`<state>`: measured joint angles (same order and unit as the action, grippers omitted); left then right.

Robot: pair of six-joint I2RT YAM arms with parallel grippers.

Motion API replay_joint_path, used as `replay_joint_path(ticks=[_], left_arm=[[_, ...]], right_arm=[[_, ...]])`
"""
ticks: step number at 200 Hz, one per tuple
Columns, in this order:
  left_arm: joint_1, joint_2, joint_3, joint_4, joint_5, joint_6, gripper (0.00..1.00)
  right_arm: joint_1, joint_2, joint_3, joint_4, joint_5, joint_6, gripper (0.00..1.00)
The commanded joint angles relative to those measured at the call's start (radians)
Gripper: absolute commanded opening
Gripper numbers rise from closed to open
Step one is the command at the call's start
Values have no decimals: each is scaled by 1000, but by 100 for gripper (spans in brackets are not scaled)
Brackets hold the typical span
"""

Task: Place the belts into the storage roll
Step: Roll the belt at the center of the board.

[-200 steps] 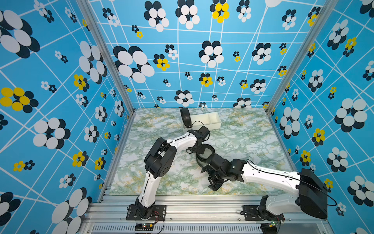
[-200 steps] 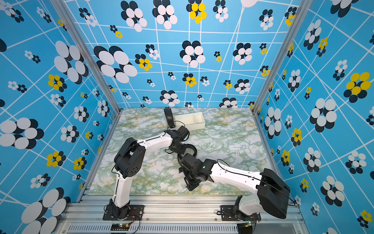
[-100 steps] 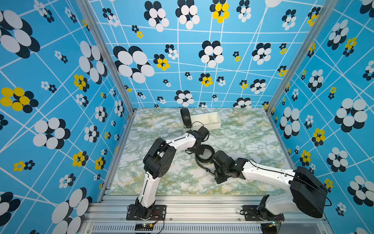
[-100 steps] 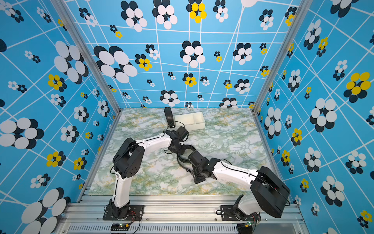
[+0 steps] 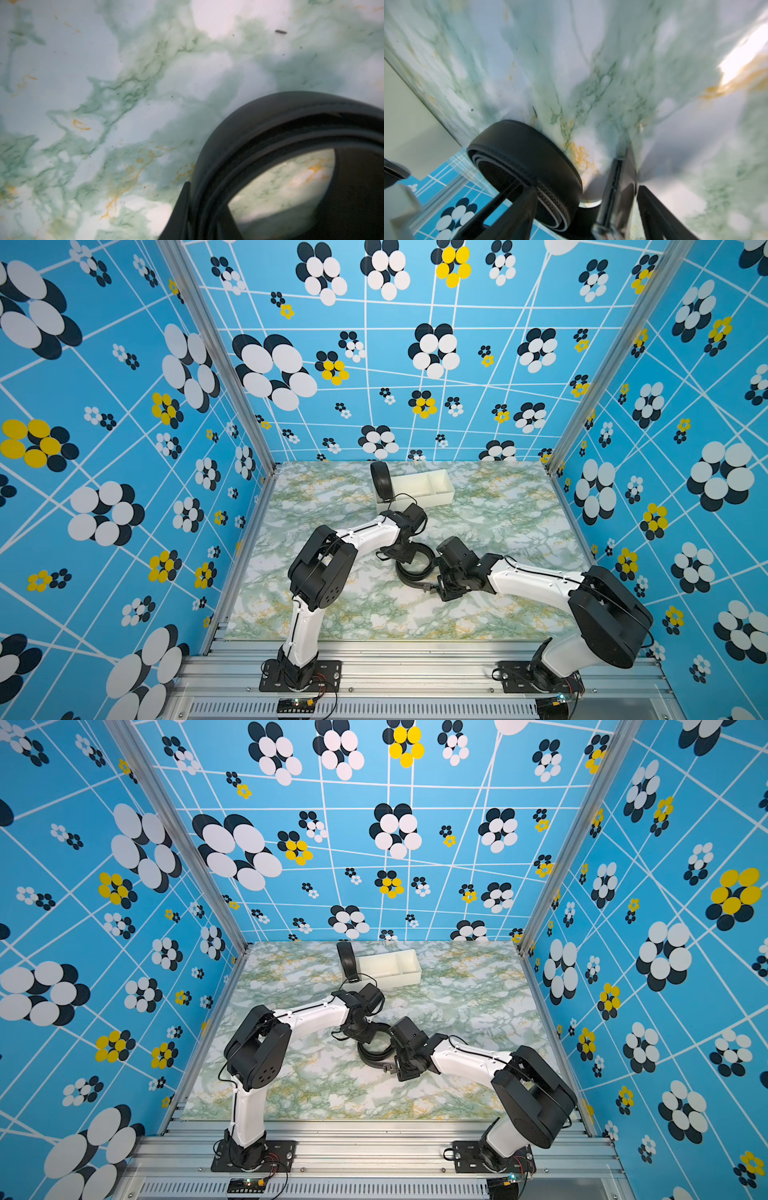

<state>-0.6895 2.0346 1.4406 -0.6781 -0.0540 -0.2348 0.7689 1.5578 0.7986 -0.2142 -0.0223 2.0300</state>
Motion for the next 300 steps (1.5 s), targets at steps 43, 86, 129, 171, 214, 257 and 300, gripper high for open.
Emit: replay_joint_path(ticks=[43, 86, 129, 171, 214, 257, 300], left_arm=[[-7, 6, -14, -87, -33, -17, 2], [-7, 21, -7, -79, -26, -29, 5], [-2, 26, -32, -60, 35, -14, 8], [14, 11, -60, -43, 67, -32, 9], [14, 24, -38, -52, 53, -25, 7], [18, 30, -25, -68, 50, -31, 3], [20, 46, -13, -80, 47, -32, 1]], right_arm=[[0, 71, 5, -19, -172, -52, 38], [-5, 29, -29, -50, -169, -103, 50], [-47, 42, 34, -119, -177, -213, 57], [-63, 28, 54, -193, -172, -246, 57], [-63, 39, 41, -195, -174, -229, 56], [-63, 26, 32, -149, -153, -235, 57], [-65, -104, 90, -238, 7, -329, 66]])
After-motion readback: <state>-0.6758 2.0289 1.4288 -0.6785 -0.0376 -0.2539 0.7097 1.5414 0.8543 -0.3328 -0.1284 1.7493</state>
